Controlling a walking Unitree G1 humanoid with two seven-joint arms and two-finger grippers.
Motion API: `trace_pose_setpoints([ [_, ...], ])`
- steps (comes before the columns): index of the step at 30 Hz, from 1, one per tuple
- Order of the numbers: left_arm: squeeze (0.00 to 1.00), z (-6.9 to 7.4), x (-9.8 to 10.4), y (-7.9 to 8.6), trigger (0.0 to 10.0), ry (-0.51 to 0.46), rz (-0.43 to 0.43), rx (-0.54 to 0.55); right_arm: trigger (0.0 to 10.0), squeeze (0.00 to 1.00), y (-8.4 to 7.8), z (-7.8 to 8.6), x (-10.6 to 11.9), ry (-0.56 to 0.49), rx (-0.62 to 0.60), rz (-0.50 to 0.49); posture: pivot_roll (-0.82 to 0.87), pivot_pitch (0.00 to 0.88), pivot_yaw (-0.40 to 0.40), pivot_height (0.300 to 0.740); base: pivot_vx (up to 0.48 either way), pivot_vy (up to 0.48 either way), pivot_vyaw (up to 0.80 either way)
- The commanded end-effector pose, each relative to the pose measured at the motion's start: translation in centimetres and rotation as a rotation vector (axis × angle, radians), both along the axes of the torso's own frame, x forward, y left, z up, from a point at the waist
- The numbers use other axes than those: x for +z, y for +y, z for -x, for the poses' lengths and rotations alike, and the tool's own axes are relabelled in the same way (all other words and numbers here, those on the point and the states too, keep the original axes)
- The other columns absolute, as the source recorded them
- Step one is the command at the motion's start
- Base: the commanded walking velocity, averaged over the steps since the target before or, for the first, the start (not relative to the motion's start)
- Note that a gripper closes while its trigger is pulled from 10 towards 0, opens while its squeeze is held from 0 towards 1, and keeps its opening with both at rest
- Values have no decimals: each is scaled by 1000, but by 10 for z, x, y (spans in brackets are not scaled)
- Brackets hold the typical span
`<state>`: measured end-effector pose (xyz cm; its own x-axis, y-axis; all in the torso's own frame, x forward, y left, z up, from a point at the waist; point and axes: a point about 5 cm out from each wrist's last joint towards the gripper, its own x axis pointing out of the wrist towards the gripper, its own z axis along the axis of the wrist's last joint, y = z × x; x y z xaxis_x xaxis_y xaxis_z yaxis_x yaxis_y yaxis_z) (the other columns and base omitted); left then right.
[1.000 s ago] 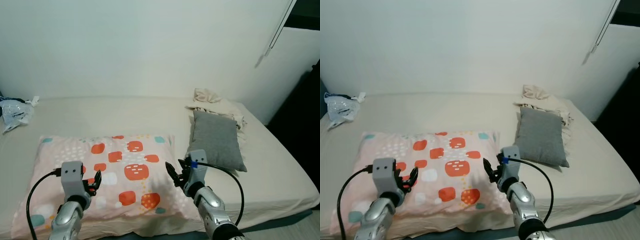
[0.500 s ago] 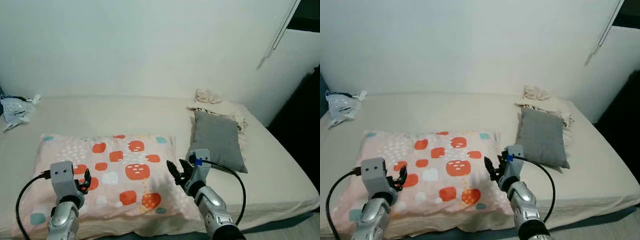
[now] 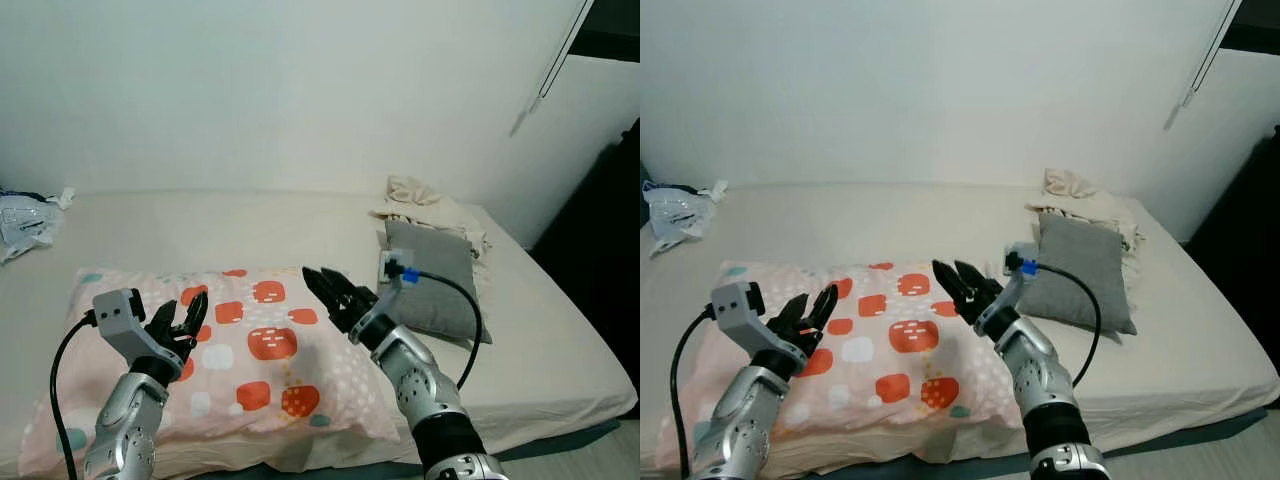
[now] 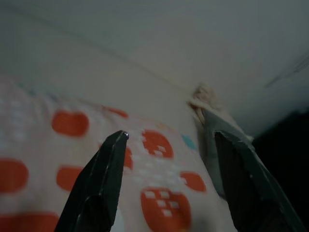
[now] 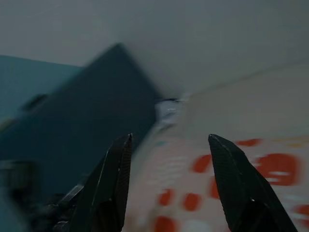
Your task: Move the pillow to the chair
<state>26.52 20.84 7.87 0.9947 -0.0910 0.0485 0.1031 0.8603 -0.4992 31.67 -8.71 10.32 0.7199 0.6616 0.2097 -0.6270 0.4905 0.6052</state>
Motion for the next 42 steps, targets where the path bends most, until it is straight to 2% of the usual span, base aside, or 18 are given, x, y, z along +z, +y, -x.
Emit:
trace_pose_setpoints([
  [1, 0, 5, 5, -9, 10000, -20, 140, -120, 10000, 0, 2, 8, 11, -44, 112, -84, -77, 26, -124, 740, 0, 0, 0],
  [2, 0, 5, 5, -9, 10000, -20, 140, -120, 10000, 0, 2, 8, 11, -44, 112, -84, -77, 26, -124, 740, 0, 0, 0],
  [3, 0, 12, 12, -19, 10000, -46, 235, -274, 10000, 0, 7, 19, 18, -71, 219, -133, -78, 28, -122, 740, 0, 0, 0],
  [5, 0, 16, 11, -23, 10000, -45, 244, -358, 10000, 0, 11, 26, 22, -81, 287, -168, -78, 27, -112, 740, 0, 0, 0],
  [7, 0, 17, 10, -23, 10000, -40, 239, -381, 10000, 0, 12, 29, 24, -84, 312, -183, -79, 29, -108, 740, 0, 0, 0],
  [10, 0, 13, -10, -23, 10000, 55, 235, -417, 10000, 0, 19, 43, 33, -83, 443, -236, -86, 35, -99, 740, 0, 0, 0],
  [14, 0, 7, -5, -26, 10000, 35, 246, -438, 10000, 0, 21, 51, 35, -75, 502, -245, -87, 34, -95, 740, 0, 0, 0],
  [15, 0, 4, 3, -29, 10000, 15, 257, -452, 10000, 0, 18, 55, 37, -73, 529, -264, -81, 32, -96, 740, 0, 0, 0],
  [20, 0, -5, 12, -35, 10000, 2, 199, -430, 10000, 0, 18, 56, 42, -70, 542, -274, -79, 28, -96, 740, 0, 0, 0],
  [24, 0, -22, 15, -39, 10000, -3, 128, -296, 10000, 0, 24, 57, 51, -83, 578, -286, -70, 27, -107, 740, 0, 0, 0],
  [27, 0, -29, 24, -44, 10000, -37, 148, -262, 10000, 0, 31, 55, 55, -83, 600, -270, -74, 31, -107, 740, 0, 0, 0],
  [29, 0, -32, 32, -49, 10000, -64, 152, -250, 10000, 0, 41, 52, 54, -80, 613, -210, -70, 33, -106, 740, 0, 0, 0],
  [34, 0, -32, 35, -51, 10000, -75, 144, -249, 10000, 0, 49, 53, 56, -86, 643, -201, -70, 34, -104, 740, 0, 0, 0],
  [35, 0, -33, 36, -51, 10000, -77, 142, -242, 8706, 0, 51, 53, 57, -86, 645, -201, -70, 34, -104, 740, 0, 0, 0],
  [36, 0, -33, 36, -51, 10000, -77, 142, -242, 8706, 0, 51, 53, 57, -86, 645, -201, -70, 34, -104, 740, 0, 0, 0],
  [37, 0, -34, 37, -51, 10000, -84, 140, -233, 4118, 0, 54, 51, 58, -81, 640, -200, -74, 33, -102, 740, 0, 0, 0],
  [38, 0, -34, 38, -51, 10000, -92, 140, -233, 0, 0, 55, 50, 58, -76, 631, -201, -74, 32, -104, 740, 0, 0, 0],
  [42, 0, -35, 42, -53, 10000, -106, 139, -236, 0, 0, 53, 45, 57, -61, 605, -208, -70, 31, -107, 740, 0, 0, 0],
])
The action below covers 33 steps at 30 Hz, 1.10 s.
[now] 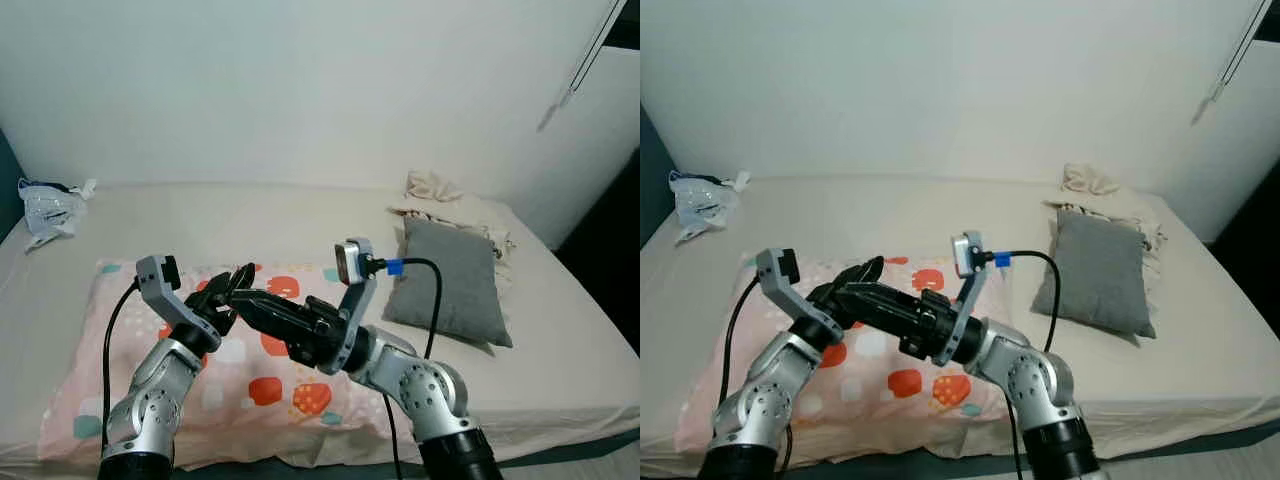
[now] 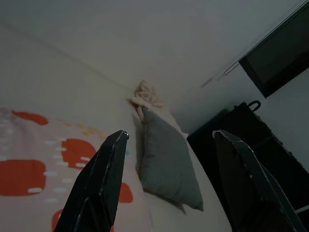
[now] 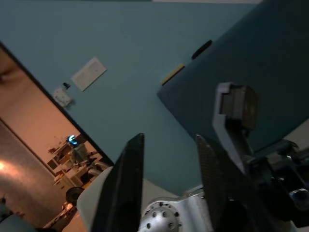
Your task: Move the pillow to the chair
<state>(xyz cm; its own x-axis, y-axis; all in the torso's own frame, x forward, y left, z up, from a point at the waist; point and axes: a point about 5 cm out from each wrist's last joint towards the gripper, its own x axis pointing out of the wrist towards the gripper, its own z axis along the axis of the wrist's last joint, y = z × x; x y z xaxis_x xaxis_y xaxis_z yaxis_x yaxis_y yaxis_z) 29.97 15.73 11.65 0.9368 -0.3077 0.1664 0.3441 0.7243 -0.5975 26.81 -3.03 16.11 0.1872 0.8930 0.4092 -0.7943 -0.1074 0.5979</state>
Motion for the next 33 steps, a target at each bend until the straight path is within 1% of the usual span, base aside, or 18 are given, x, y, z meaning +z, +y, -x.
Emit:
trace_pose_setpoints([
  [1, 0, -1, 5, -2, 10000, -20, -8, 8, 0, 0, -5, -5, -1, 10, -38, 0, -70, 31, -107, 740, 0, 0, 0],
  [9, 0, 0, 6, 5, 10000, -24, -2, 28, 0, 0, -11, -7, 2, 19, -42, -34, -70, 30, -114, 740, 0, 0, 0],
  [11, 0, 1, 8, 5, 10000, -31, 10, 30, 0, 0, -13, -8, 3, 21, -46, -46, -67, 28, -115, 740, 0, 0, 0],
  [13, 0, 3, 9, 7, 10000, -41, 26, 17, 0, 0, -15, -10, 7, 22, -54, -76, -69, 23, -112, 740, 0, 0, 0],
  [14, 0, 3, 9, 7, 10000, -41, 26, 17, 0, 0, -15, -10, 7, 22, -54, -76, -69, 23, -112, 740, 0, 0, 0],
  [15, 0, 5, 10, 7, 10000, -47, 26, -6, 0, 0, -18, -10, 9, 20, -55, -99, -71, 20, -110, 740, 0, 0, 0],
  [17, 0, 6, 9, 7, 10000, -49, 24, -20, 0, 0, -19, -10, 10, 15, -58, -100, -71, 20, -110, 740, 0, 0, 0],
  [18, 0, 7, 9, 6, 10000, -51, 23, -32, 0, 0, -21, -11, 9, 9, -66, -88, -71, 18, -109, 740, 0, 0, 0],
  [20, 0, 8, 10, 4, 10000, -58, 23, -61, 0, 0, -24, -20, 0, 14, -153, -11, -70, 11, -106, 740, 0, 0, 0],
  [21, 0, 8, 10, 4, 10000, -58, 23, -61, 0, 0, -24, -20, 0, 14, -153, -11, -70, 11, -106, 740, 0, 0, 0],
  [22, 0, 9, 11, 3, 10000, -63, 24, -74, 0, 0, -25, -24, -4, 18, -191, 23, -70, 9, -105, 740, 0, 0, 0],
  [23, 0, 10, 14, 0, 10000, -76, 33, -105, 0, 0, -29, -29, -4, 36, -220, 11, -70, 9, -105, 740, 0, 0, 0],
  [26, 0, 10, 14, 0, 10000, -80, 40, -114, 0, 0, -30, -29, -2, 39, -215, -9, -72, 0, -100, 740, 0, 0, 0],
  [27, 0, 10, 15, -1, 10000, -89, 47, -125, 0, 0, -30, -29, 1, 39, -216, -30, -73, 0, -99, 740, 0, 0, 0],
  [30, 0, 10, 16, -1, 10000, -90, 52, -125, 0, 0, -29, -30, 1, 36, -229, -20, -76, 0, -98, 740, 0, 0, 0],
  [31, 0, 8, 16, 0, 10000, -91, 60, -122, 0, 0, -27, -27, 7, 17, -195, -54, -77, 0, -99, 740, 0, 0, 0],
  [32, 0, 8, 16, 0, 10000, -91, 60, -122, 0, 0, -27, -27, 7, 17, -195, -54, -77, 0, -99, 740, 0, 0, 0],
  [33, 0, 8, 16, 0, 10000, -91, 63, -121, 0, 0, -27, -23, 13, 6, -157, -97, -77, 0, -99, 740, 0, 0, 0],
])
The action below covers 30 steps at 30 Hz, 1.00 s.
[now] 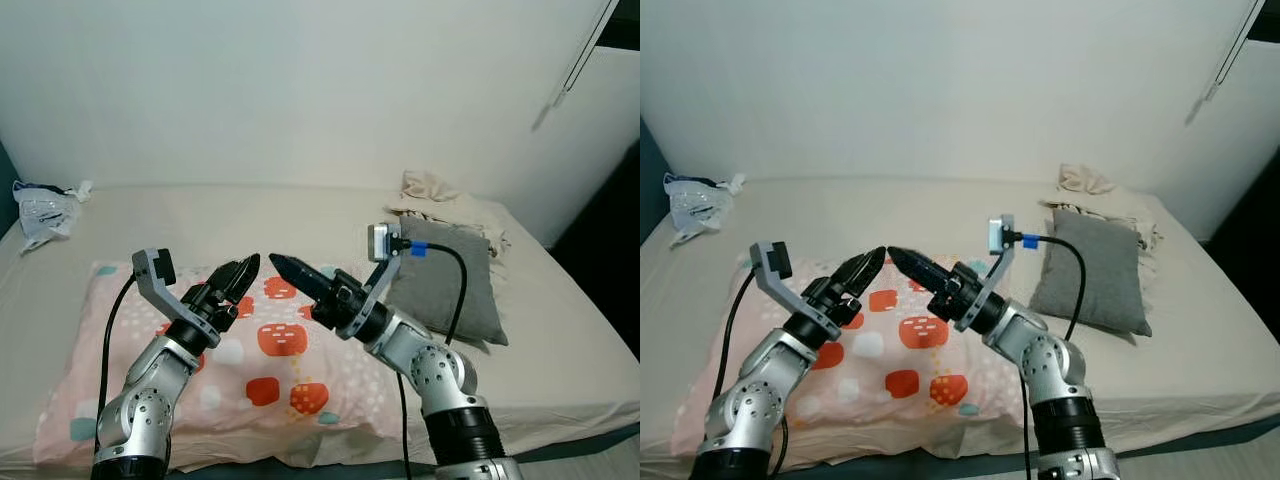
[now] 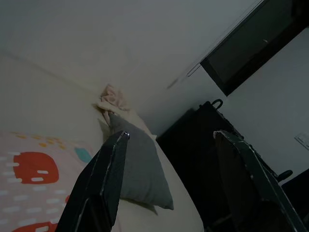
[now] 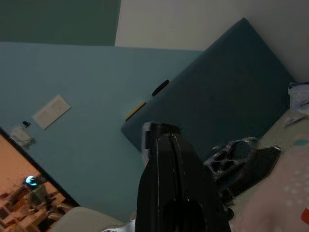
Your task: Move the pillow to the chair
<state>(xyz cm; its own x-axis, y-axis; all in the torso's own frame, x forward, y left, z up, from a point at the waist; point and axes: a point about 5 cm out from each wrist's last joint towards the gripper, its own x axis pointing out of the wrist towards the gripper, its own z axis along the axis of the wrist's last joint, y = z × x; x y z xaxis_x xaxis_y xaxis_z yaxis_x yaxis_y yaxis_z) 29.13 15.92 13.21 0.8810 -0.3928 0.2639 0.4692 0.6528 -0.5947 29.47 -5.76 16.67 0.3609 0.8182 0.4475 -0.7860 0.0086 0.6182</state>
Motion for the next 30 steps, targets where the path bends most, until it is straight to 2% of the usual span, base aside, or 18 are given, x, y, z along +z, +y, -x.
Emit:
trace_pose_setpoints([
  [1, 0, -1, 1, -2, 10000, -4, 17, -17, 0, 0, 0, 7, 13, -44, 62, -82, -76, 0, -101, 740, 0, 0, 0],
  [4, 0, -1, 3, -2, 10000, -10, 24, -22, 0, 0, 0, 8, 16, -57, 78, -103, -77, 0, -102, 740, 0, 0, 0],
  [8, 0, 1, 7, -6, 10000, -29, 43, -54, 0, 0, 1, -7, -8, 19, -38, 64, -71, 0, -104, 740, 0, 0, 0],
  [11, 0, 5, 10, -9, 10000, -52, 69, -90, 0, 0, 2, -9, -15, 43, -50, 127, -72, 0, -106, 740, 0, 0, 0],
  [14, 0, 7, 12, -10, 10000, -64, 86, -107, 0, 0, 3, -10, -17, 51, -65, 149, -71, 0, -106, 740, 0, 0, 0],
  [16, 0, 6, 11, -10, 10000, -55, 72, -98, 0, 0, 4, -3, -6, -9, -3, 84, -70, 0, -108, 740, 0, 0, 0],
  [17, 0, 5, 9, -10, 10000, -48, 62, -92, 784, 0, 5, 1, 2, -37, 31, 40, -70, 0, -110, 740, 0, 0, 0],
  [20, 0, 4, 6, -10, 10000, -36, 51, -85, 902, 0, 7, 13, 20, -99, 130, -59, -68, 0, -111, 740, 0, 0, 0],
  [21, 0, 4, 6, -10, 10000, -36, 49, -86, 902, 0, 7, 15, 22, -109, 147, -72, -68, 0, -111, 740, 0, 0, 0],
  [23, 0, 4, 6, -10, 10000, -35, 47, -85, 0, 0, 7, 17, 25, -118, 167, -85, -67, 0, -113, 740, 0, 0, 0],
  [27, 0, 3, 5, -9, 10000, -25, 32, -81, 0, 0, 9, 20, 31, -143, 226, -122, -65, 0, -123, 740, 0, 0, 0],
  [30, 0, 4, 8, -10, 10000, -38, 49, -77, 0, 0, 11, 18, 28, -128, 225, -104, -63, 0, -128, 740, 0, 0, 0],
])
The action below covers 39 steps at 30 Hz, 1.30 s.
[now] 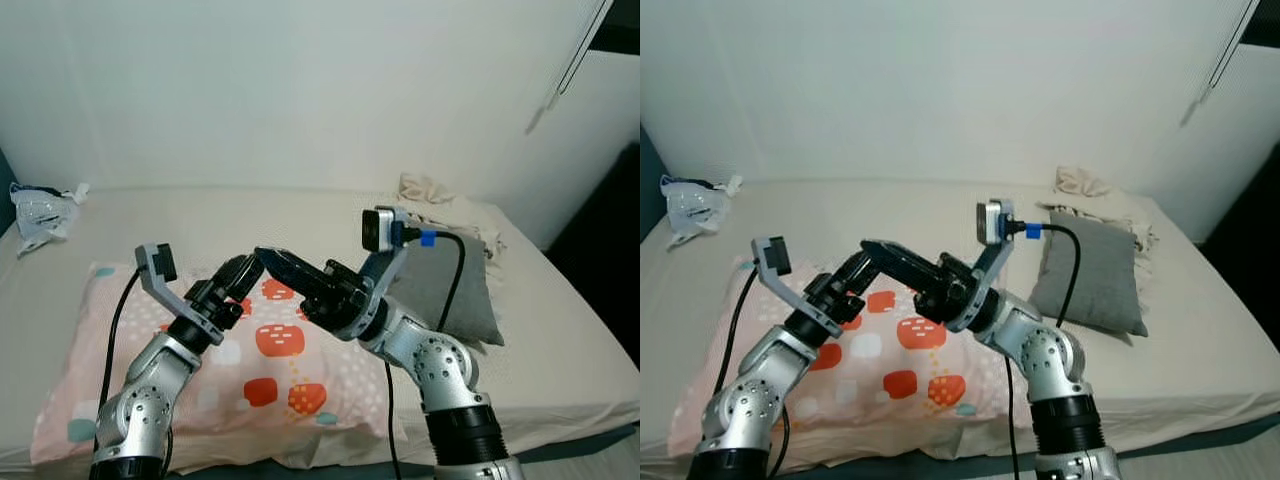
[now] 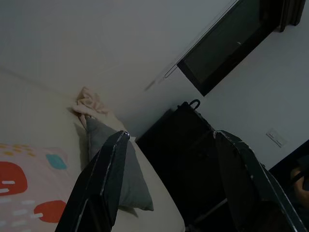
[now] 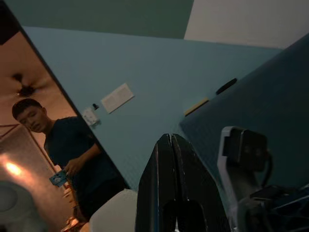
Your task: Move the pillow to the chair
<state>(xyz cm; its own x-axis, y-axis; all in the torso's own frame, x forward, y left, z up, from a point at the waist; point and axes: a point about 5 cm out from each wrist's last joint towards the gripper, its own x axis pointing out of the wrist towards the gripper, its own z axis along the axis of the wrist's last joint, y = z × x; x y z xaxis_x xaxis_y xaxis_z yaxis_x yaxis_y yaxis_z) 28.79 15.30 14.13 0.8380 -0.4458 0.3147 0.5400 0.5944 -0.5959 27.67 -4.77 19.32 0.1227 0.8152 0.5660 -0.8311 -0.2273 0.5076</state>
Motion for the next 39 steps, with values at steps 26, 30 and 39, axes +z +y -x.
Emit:
trace_pose_setpoints([
  [26, 0, 4, 12, -13, 10000, -49, 54, -86, 0, 0, 2, -18, -17, 54, -134, 116, -61, 0, -117, 740, 0, 0, 0],
  [30, 0, 5, 14, -15, 10000, -60, 68, -111, 0, 0, -3, -38, -37, 179, -321, 204, -65, 0, -111, 740, 0, 0, 0],
  [39, 0, 4, 13, -13, 10000, -54, 62, -105, 0, 0, -5, -16, 7, 36, -123, -38, -64, 0, -111, 740, 0, 0, 0],
])
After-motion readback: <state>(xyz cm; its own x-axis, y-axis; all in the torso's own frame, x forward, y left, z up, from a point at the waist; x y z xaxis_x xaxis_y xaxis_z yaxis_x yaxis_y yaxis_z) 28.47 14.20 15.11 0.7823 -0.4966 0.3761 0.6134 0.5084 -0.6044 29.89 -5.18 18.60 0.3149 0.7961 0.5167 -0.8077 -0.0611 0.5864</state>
